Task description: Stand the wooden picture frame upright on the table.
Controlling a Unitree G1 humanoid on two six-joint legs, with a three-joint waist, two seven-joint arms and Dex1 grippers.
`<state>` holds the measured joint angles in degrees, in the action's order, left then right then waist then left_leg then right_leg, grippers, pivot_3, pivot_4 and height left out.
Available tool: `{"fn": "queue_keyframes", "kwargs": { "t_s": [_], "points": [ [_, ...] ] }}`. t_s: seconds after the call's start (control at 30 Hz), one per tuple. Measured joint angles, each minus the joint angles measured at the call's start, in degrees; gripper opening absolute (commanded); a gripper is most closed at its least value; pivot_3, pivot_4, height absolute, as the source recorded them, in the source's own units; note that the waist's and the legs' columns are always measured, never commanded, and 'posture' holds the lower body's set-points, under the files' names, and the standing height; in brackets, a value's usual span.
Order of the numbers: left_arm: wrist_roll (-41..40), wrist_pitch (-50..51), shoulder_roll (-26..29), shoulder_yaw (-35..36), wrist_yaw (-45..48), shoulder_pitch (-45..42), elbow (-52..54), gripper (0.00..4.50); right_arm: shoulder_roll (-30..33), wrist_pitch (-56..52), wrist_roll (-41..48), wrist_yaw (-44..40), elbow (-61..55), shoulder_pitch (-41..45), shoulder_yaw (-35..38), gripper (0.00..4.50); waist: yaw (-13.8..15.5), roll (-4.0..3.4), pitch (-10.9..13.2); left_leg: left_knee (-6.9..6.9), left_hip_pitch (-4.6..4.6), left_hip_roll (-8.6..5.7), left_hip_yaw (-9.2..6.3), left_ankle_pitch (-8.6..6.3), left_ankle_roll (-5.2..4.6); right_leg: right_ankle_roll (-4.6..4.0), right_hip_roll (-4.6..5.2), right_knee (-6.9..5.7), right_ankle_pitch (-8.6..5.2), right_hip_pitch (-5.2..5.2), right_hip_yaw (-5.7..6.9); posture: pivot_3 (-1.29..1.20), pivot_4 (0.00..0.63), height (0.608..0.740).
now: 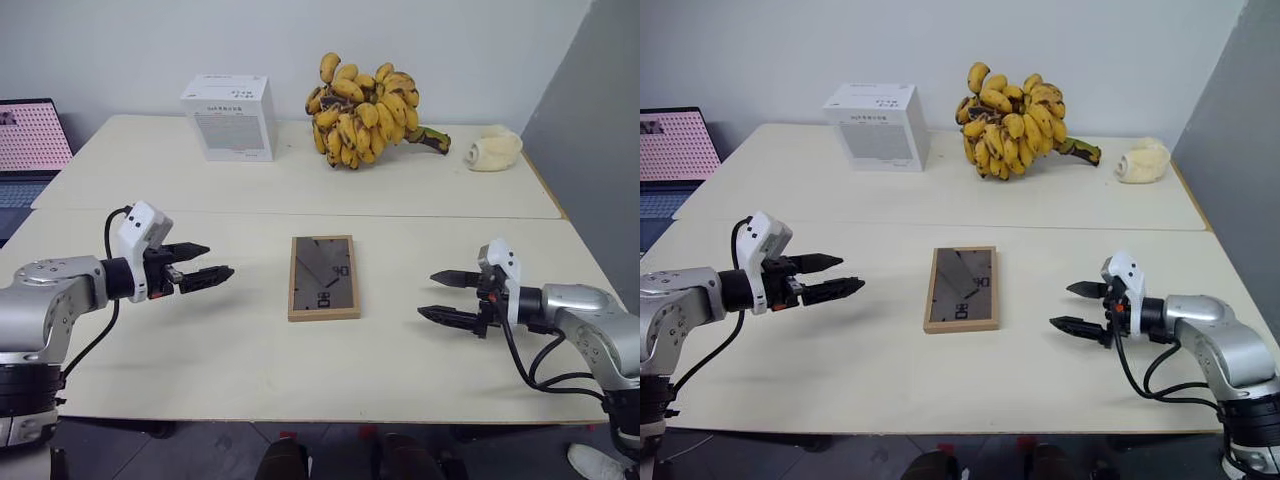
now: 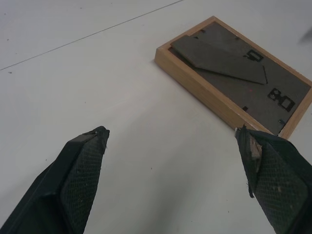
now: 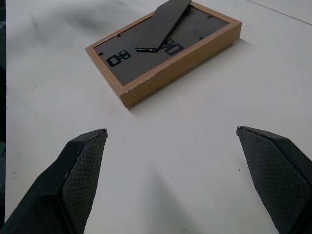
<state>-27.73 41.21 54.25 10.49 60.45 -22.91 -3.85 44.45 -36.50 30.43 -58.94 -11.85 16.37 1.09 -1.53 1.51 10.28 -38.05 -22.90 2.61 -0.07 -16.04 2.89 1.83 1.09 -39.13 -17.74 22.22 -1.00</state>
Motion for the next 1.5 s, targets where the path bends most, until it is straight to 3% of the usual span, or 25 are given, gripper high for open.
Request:
{"fn": "queue_keyframes", "kwargs": {
  "t_s": [0.67,1.0,1.1,1.27,1.5],
  "points": [
    [1.08,-2.42,-0.16,-4.55,5.47,-1.57,-2.16,4.44,0.96,3.58,-1.77,-2.65,4.34,4.12,-0.95,4.5,-0.12,0.0,0.0,-0.05,0.0,0.0,-0.01,0.0,0.0,0.0,-0.02,-0.1,0.0,0.03,-0.04,0.0,0.15,0.74],
    [-3.97,20.63,-3.98,-10.6,6.62,-8.59,-9.24,4.44,-3.69,9.94,-8.38,-5.45,14.99,10.6,-8.27,4.5,-0.18,0.01,0.0,-0.56,0.0,-0.05,0.01,0.01,-0.02,-0.01,-0.06,-0.72,-0.01,0.06,-0.04,0.0,0.15,0.74],
    [-4.02,23.69,-5.92,-12.07,6.84,-10.98,-12.97,4.5,-5.6,10.95,-9.17,-5.97,18.17,11.7,-9.23,4.01,-0.17,0.0,0.01,-0.76,0.0,-0.04,0.01,0.01,-0.02,-0.02,-0.06,-0.87,-0.01,0.06,-0.03,0.0,0.15,0.74],
    [-4.09,26.01,-7.28,-13.21,8.51,-12.5,-18.27,4.5,-6.98,11.59,-11.46,-5.8,23.5,12.76,-9.3,2.77,-0.19,0.0,0.0,-0.8,0.04,-0.05,0.01,0.02,-0.03,-0.02,-0.07,-0.93,-0.01,0.03,-0.01,0.0,0.15,0.74],
    [-2.24,24.58,-13.55,-13.62,8.3,-19.43,-29.34,4.5,-12.12,14.31,-16.02,-3.89,26.84,14.99,-12.34,1.08,0.11,-0.03,-0.01,-0.86,0.04,-0.13,-0.02,0.07,-0.08,-0.01,-0.03,-1.01,0.0,-0.02,0.02,0.0,0.15,0.74]
  ]
}}
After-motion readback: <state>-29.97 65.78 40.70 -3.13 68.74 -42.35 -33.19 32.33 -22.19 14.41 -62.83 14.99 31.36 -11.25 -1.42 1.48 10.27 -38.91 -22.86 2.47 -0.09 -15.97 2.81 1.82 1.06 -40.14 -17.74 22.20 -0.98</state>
